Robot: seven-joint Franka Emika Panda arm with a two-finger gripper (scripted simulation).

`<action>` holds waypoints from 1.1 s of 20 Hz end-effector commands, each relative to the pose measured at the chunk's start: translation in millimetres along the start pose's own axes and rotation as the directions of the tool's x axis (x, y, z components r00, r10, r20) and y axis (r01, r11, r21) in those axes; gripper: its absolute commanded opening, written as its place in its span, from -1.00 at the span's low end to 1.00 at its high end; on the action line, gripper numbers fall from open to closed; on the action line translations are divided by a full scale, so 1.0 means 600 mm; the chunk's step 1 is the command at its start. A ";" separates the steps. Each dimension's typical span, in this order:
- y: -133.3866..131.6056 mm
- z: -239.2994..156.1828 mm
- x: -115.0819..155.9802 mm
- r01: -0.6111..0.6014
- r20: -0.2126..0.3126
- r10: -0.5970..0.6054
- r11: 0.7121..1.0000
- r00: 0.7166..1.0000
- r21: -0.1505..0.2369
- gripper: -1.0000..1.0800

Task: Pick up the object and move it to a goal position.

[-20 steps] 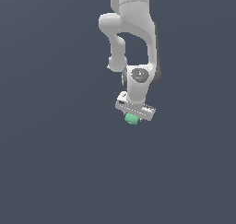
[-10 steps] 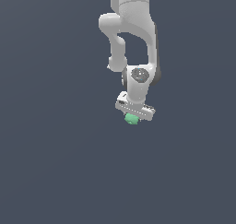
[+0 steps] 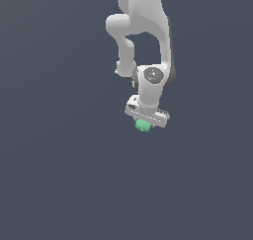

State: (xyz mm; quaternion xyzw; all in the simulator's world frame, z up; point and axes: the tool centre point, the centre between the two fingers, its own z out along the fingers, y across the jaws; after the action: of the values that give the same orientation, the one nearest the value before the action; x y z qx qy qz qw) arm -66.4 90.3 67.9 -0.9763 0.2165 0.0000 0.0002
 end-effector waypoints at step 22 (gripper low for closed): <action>-0.117 -0.355 0.024 -0.001 -0.001 0.001 1.000 1.000 -0.001 -1.00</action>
State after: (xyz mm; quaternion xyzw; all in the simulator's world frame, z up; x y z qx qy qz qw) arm -26.4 143.7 265.4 -0.9762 0.2168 -0.0010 -0.0002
